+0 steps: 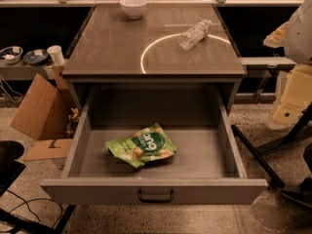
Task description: Pick green rice chip bag from top drawer and place on counter
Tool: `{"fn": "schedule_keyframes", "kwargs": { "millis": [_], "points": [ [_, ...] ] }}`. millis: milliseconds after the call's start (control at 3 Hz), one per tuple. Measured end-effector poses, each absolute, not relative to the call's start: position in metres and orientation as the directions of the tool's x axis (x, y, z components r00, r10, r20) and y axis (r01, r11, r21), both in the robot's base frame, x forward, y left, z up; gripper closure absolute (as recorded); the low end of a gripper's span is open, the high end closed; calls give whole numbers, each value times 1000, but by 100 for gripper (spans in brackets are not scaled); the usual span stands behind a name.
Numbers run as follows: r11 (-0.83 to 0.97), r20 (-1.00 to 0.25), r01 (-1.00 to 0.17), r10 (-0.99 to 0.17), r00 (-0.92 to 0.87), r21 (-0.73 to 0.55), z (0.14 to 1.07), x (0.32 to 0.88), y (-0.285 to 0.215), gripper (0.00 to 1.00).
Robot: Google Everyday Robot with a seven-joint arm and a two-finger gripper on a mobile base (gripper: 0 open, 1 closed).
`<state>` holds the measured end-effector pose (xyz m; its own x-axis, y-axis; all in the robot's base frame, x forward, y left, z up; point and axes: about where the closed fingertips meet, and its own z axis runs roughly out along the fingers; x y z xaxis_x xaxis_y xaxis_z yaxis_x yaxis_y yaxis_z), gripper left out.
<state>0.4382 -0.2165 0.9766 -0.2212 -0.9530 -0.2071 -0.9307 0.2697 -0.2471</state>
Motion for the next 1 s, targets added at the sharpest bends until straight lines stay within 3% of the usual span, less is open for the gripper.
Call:
{"fn": "schedule_keyframes", "kwargs": {
  "millis": [667, 1000],
  "points": [
    [207, -201, -938, -967, -154, -279, 961, 455, -197, 0],
    [52, -176, -940, -984, 9, -337, 930, 491, -153, 0]
  ]
}}
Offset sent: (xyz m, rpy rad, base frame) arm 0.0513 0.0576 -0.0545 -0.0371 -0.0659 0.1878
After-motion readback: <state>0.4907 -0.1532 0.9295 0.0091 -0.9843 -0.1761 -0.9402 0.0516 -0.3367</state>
